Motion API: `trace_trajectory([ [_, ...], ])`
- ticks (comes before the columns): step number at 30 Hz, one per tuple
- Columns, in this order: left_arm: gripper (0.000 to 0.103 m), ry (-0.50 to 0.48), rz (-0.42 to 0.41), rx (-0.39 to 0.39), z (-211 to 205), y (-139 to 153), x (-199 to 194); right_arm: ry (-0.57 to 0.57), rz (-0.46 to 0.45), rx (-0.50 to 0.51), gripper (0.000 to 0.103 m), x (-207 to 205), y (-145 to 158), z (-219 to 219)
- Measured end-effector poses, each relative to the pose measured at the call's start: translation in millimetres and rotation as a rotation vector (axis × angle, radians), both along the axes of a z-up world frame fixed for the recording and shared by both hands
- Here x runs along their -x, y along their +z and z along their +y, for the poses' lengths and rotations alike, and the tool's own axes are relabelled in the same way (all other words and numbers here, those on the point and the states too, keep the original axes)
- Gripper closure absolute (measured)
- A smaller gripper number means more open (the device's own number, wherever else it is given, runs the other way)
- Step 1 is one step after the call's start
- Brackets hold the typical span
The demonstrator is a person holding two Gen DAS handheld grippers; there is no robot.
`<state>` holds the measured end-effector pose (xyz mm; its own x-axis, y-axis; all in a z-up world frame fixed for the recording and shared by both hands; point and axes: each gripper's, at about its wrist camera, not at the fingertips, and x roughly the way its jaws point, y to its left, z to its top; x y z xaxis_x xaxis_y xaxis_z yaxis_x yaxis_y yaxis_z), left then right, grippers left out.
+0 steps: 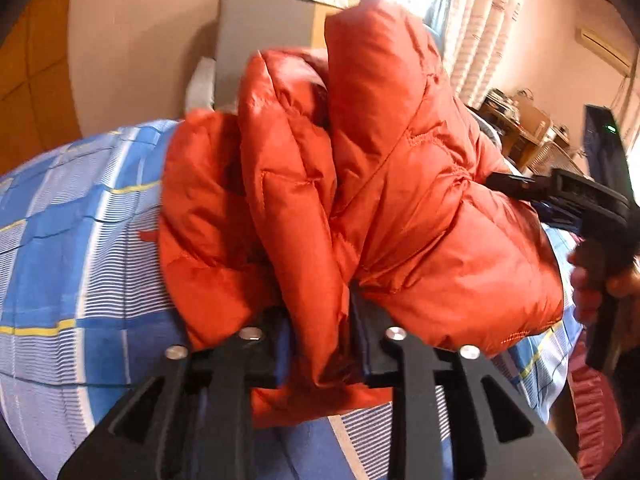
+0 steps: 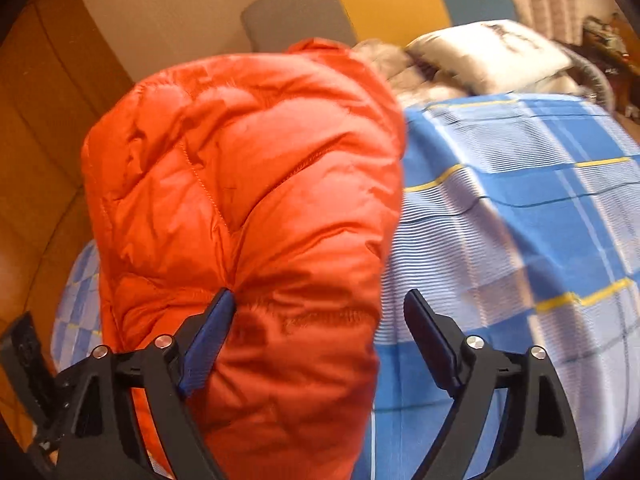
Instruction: Fold large clothes
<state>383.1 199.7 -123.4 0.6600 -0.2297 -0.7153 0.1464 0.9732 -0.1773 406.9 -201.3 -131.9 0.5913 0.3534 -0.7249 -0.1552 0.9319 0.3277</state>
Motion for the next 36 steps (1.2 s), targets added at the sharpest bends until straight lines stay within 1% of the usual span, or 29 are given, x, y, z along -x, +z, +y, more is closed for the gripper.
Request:
trace_trajectory([
  [1, 0.073, 0.003, -0.004, -0.004, -2.1, 3.1, 4.3, -0.023, -0.023, 0.017, 0.014, 9.2, 5.1, 0.0],
  [2, 0.065, 0.024, -0.018, -0.035, -4.6, 5.4, 7.5, -0.043, -0.043, 0.033, 0.014, 19.8, 9.1, 0.0],
  [4, 0.062, 0.024, -0.027, -0.049, -8.3, 7.7, 13.1, -0.061, -0.070, 0.063, 0.014, 36.3, 14.8, 2.0],
  [5, 0.057, 0.044, -0.036, -0.066, -9.2, 10.0, 15.9, -0.072, -0.080, 0.083, 0.014, 42.7, 17.2, 5.3],
  [6, 0.054, 0.050, -0.043, -0.062, -8.8, 13.3, 19.3, -0.077, -0.091, 0.097, 0.014, 51.0, 18.4, 6.7],
  [7, 0.053, 0.047, -0.051, -0.052, -9.1, 16.7, 23.2, -0.084, -0.102, 0.108, 0.014, 56.4, 22.4, 8.9],
  [9, 0.042, 0.061, -0.078, -0.064, -13.5, 25.9, 39.1, -0.072, -0.121, 0.133, 0.014, 67.7, 25.3, 14.5],
  [11, 0.039, 0.073, -0.089, -0.051, -12.4, 30.6, 47.3, -0.080, -0.142, 0.168, 0.013, 83.8, 30.3, 20.9],
  [14, 0.031, 0.103, -0.114, -0.062, -15.3, 36.9, 62.6, -0.077, -0.168, 0.186, 0.010, 101.4, 34.2, 29.6],
  [18, 0.021, 0.122, -0.135, -0.085, -18.6, 42.4, 85.1, -0.087, -0.189, 0.196, 0.010, 126.0, 38.0, 38.2],
  [21, 0.014, 0.149, -0.158, -0.114, -18.1, 45.1, 103.7, -0.129, -0.184, 0.190, 0.006, 143.7, 40.1, 40.9],
  [22, 0.013, 0.156, -0.164, -0.116, -16.5, 45.4, 107.5, -0.136, -0.183, 0.183, 0.005, 147.8, 39.5, 40.4],
  [23, 0.010, 0.162, -0.170, -0.116, -16.0, 46.7, 113.9, -0.152, -0.187, 0.187, 0.003, 154.0, 39.7, 41.1],
  [24, 0.008, 0.173, -0.172, -0.120, -15.5, 47.7, 118.8, -0.174, -0.191, 0.203, 0.003, 159.5, 39.8, 42.5],
  [26, 0.006, 0.187, -0.181, -0.117, -13.6, 49.6, 127.2, -0.190, -0.195, 0.221, 0.003, 168.2, 40.1, 44.0],
  [27, 0.003, 0.198, -0.183, -0.119, -13.0, 49.9, 131.6, -0.200, -0.190, 0.237, 0.003, 173.3, 40.8, 45.8],
  [28, 0.002, 0.204, -0.183, -0.119, -12.4, 49.5, 135.5, -0.208, -0.183, 0.252, 0.003, 178.8, 41.5, 47.6],
  [31, 0.002, 0.219, -0.188, -0.121, -9.8, 47.6, 147.4, -0.228, -0.184, 0.280, 0.003, 190.6, 43.6, 50.5],
  [36, 0.002, 0.241, -0.192, -0.115, -6.1, 45.6, 166.0, -0.256, -0.211, 0.295, 0.003, 214.5, 48.7, 57.1],
])
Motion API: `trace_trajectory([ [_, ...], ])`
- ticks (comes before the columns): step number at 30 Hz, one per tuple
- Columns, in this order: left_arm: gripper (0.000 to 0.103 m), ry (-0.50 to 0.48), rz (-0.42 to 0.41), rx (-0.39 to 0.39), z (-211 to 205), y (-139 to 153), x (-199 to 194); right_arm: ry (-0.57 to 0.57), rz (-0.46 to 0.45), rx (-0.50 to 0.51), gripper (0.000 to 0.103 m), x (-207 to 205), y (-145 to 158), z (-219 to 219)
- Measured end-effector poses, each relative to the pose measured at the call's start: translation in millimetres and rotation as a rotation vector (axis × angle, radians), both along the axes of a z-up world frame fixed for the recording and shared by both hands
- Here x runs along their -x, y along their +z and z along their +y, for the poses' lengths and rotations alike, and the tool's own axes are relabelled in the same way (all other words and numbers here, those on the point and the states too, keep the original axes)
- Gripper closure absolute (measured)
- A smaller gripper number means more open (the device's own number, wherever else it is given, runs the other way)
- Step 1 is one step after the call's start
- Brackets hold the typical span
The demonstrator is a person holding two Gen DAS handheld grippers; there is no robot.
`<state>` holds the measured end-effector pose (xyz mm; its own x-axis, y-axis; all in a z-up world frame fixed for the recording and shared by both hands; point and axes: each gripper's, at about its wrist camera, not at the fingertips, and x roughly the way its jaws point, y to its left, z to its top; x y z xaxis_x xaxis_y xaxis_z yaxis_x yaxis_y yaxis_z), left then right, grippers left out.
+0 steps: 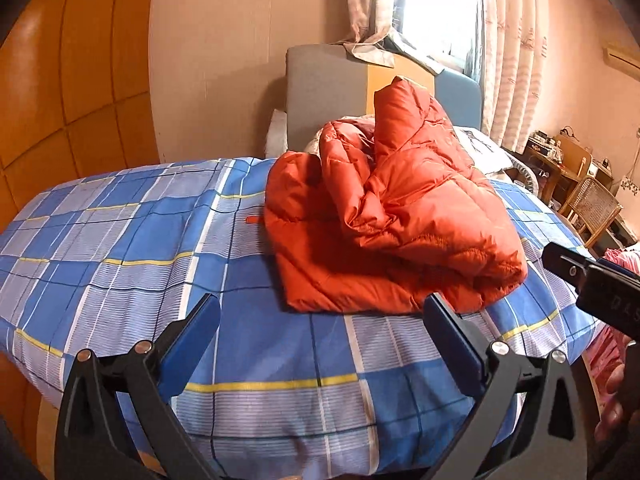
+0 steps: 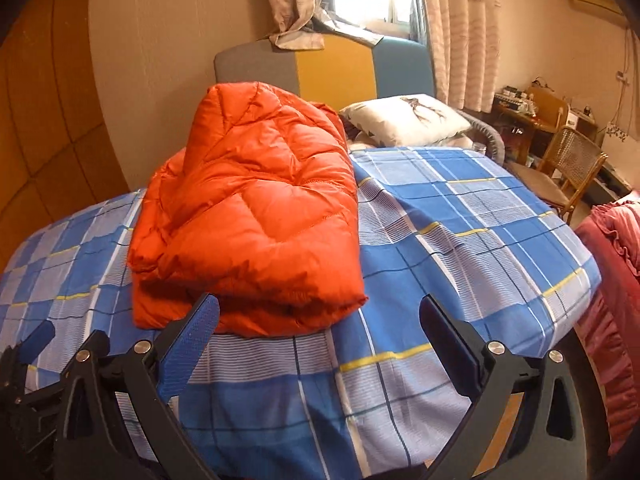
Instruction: Fold large clothes
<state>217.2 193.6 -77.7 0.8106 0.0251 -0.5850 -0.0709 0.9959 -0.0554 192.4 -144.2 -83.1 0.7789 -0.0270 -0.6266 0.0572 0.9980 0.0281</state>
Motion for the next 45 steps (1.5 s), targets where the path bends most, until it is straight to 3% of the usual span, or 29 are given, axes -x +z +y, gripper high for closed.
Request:
trace_trajectory([
  [16, 0.002, 0.011, -0.054, -0.042, -2.8, 10.7, 33.3, 0.005, -0.050, 0.029, 0.003, 38.0, 4.6, 3.6],
  [45, 0.002, -0.019, -0.074, -0.039, -11.8, 18.1, 37.7, 0.006, -0.043, 0.044, 0.003, 38.6, -0.8, 0.9],
])
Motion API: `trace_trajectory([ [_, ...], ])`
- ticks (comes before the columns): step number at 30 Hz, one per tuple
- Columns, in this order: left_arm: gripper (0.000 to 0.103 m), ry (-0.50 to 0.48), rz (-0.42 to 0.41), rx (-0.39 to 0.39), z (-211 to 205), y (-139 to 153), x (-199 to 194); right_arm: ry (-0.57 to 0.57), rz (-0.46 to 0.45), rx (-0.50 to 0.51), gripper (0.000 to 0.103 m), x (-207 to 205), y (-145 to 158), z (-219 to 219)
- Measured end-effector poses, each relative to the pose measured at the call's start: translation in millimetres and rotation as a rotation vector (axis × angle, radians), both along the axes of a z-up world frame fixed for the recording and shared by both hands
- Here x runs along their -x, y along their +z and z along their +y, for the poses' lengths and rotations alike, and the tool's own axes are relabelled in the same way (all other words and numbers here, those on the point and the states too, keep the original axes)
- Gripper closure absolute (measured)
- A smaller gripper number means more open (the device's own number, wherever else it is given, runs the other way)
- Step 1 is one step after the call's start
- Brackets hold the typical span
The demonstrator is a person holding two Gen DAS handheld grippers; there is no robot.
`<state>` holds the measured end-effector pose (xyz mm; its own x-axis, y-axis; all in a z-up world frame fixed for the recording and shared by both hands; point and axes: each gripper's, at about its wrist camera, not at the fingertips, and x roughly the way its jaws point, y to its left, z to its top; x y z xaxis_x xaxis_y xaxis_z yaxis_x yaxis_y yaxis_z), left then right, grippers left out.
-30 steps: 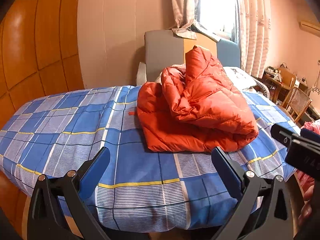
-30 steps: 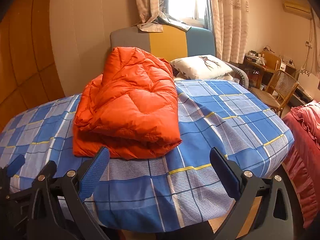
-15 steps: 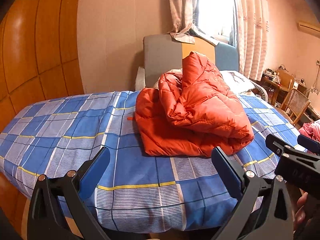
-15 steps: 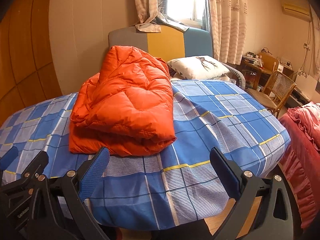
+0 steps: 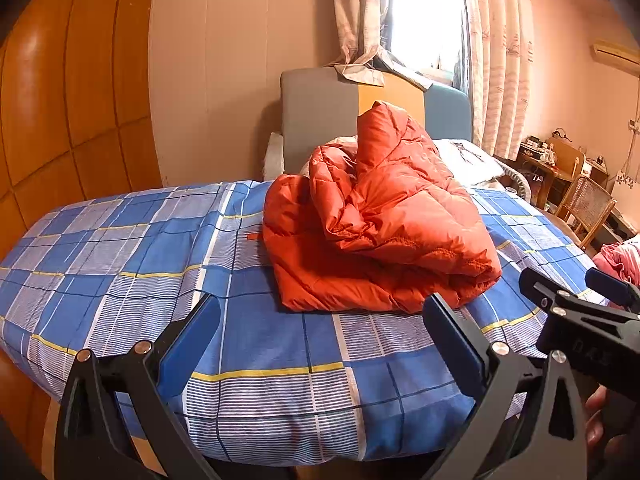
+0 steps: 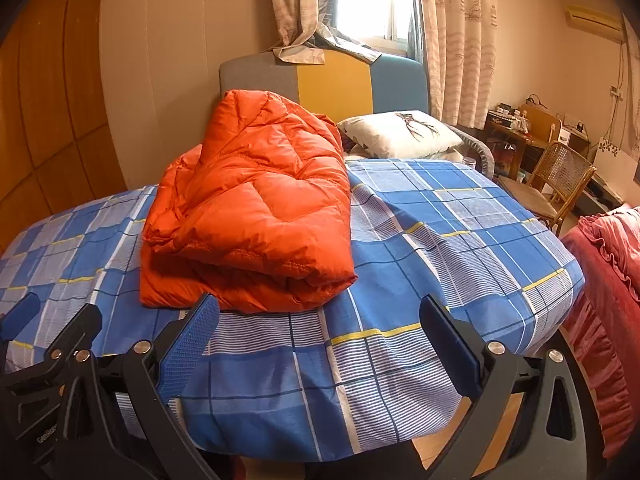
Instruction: Fold large clothes
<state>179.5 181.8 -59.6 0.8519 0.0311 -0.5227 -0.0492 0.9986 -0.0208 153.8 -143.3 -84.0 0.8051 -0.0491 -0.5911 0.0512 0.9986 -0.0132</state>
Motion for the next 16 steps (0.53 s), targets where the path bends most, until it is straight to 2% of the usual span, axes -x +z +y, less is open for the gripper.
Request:
trace_trajectory([
  [5, 0.002, 0.001, 0.007, -0.018, -2.0, -2.4, -1.9, -0.001, 0.008, -0.002, 0.003, -1.8, -2.4, -0.4],
  [16, 0.002, 0.047, 0.020, 0.008, 5.0, -4.1, -2.7, -0.011, 0.019, -0.027, 0.003, -5.3, -7.2, -8.1],
])
